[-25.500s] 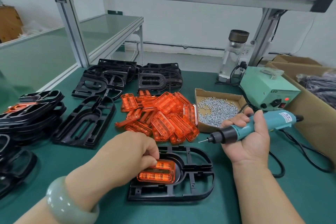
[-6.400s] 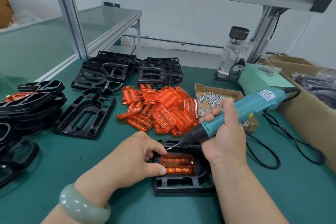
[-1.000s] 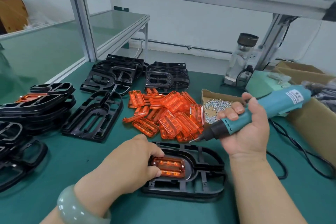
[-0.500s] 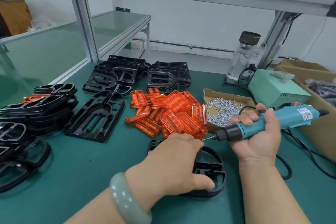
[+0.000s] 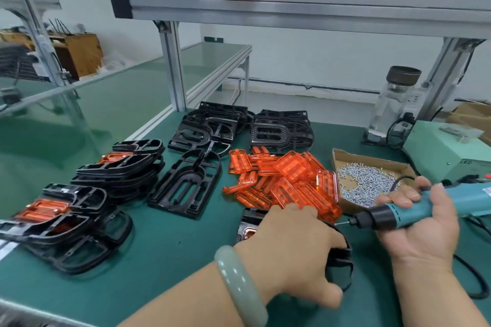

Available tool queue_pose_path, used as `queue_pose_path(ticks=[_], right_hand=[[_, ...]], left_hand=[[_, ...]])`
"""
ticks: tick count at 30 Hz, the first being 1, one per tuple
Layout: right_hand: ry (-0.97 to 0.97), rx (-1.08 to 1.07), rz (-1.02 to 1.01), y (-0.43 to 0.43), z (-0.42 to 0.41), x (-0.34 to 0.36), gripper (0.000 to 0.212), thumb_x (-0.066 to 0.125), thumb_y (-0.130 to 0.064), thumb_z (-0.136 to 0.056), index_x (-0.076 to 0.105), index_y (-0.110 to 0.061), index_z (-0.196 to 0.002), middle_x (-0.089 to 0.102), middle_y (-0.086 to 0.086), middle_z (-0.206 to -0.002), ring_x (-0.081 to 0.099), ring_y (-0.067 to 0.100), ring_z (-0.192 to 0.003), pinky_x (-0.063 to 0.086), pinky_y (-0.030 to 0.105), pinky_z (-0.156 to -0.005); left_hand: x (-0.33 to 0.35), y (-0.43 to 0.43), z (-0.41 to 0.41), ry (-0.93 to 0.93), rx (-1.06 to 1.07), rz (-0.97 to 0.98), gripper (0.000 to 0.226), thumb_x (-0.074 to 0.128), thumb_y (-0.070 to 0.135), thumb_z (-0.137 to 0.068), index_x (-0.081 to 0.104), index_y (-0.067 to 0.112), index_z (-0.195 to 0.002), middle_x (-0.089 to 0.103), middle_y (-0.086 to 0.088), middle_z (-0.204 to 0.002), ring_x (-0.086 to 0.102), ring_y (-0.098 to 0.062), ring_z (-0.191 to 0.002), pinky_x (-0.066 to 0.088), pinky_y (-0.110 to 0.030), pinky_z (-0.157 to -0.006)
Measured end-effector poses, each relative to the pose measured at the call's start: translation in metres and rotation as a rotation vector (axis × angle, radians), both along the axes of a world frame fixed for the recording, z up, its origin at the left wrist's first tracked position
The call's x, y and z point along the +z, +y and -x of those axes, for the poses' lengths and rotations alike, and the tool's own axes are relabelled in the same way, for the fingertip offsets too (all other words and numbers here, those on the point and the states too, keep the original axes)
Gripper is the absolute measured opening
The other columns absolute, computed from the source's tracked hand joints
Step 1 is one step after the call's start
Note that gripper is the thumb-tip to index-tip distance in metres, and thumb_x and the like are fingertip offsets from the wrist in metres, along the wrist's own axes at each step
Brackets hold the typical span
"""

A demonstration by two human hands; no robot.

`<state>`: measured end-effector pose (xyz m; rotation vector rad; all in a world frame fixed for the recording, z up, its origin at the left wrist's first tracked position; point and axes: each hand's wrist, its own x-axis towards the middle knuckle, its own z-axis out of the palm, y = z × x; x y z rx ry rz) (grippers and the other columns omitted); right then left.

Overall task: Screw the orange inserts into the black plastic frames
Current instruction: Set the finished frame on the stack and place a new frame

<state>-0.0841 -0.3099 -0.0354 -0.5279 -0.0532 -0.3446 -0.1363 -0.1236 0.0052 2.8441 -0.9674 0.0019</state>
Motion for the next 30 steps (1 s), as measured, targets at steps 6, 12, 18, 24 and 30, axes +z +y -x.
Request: queue_pose_path(ticks=[6,12,18,24,30], right_hand=[[-0.037,-0.019,-0.040,0.001,0.000,-0.006,0.037,0.082,-0.041,-0.049,0.058,-0.029,-0.075,0.043,-0.015,-0.062,0.042,-0.001,-0.051,0.045,0.015,-0.062],[-0.054,-0.027,-0.033,0.007,-0.004,-0.013,0.033,0.079,-0.043,-0.053,0.058,-0.030,-0.076,0.044,-0.015,-0.062,0.044,-0.003,-0.050,0.046,0.015,-0.059],[-0.052,-0.019,-0.002,0.010,-0.007,-0.014,0.037,0.081,-0.045,-0.051,0.059,-0.030,-0.077,0.045,-0.015,-0.060,0.044,-0.003,-0.048,0.048,0.015,-0.057],[-0.047,-0.002,0.004,0.012,-0.011,-0.015,0.042,0.084,-0.045,-0.049,0.059,-0.029,-0.080,0.044,-0.015,-0.062,0.044,-0.003,-0.048,0.048,0.015,-0.056],[-0.034,-0.009,0.031,0.014,-0.010,-0.014,0.043,0.082,-0.047,-0.049,0.058,-0.030,-0.080,0.045,-0.016,-0.060,0.044,-0.004,-0.048,0.047,0.014,-0.056]], left_hand=[[0.037,0.068,-0.014,-0.078,0.150,0.102,0.059,0.063,0.054,-0.061,0.053,0.044,-0.117,0.048,0.009,-0.098,0.052,-0.017,-0.099,0.050,-0.033,-0.084],[0.082,0.150,-0.031,-0.150,0.361,0.120,0.061,0.058,0.048,-0.054,0.060,0.038,-0.115,0.054,0.002,-0.115,0.053,-0.014,-0.107,0.041,-0.021,-0.088],[0.094,0.228,-0.053,-0.029,0.541,0.137,0.049,0.075,0.024,-0.070,0.055,0.034,-0.114,0.050,0.008,-0.118,0.050,0.002,-0.085,0.036,-0.025,-0.076],[0.078,0.261,-0.066,0.128,0.617,0.124,0.055,0.074,0.015,-0.071,0.046,0.041,-0.111,0.046,0.005,-0.135,0.053,-0.020,-0.108,0.040,-0.031,-0.093],[0.062,0.263,-0.066,0.220,0.593,0.137,0.058,0.071,0.010,-0.068,0.047,0.040,-0.111,0.025,0.014,-0.151,0.045,-0.016,-0.123,0.033,-0.027,-0.103]])
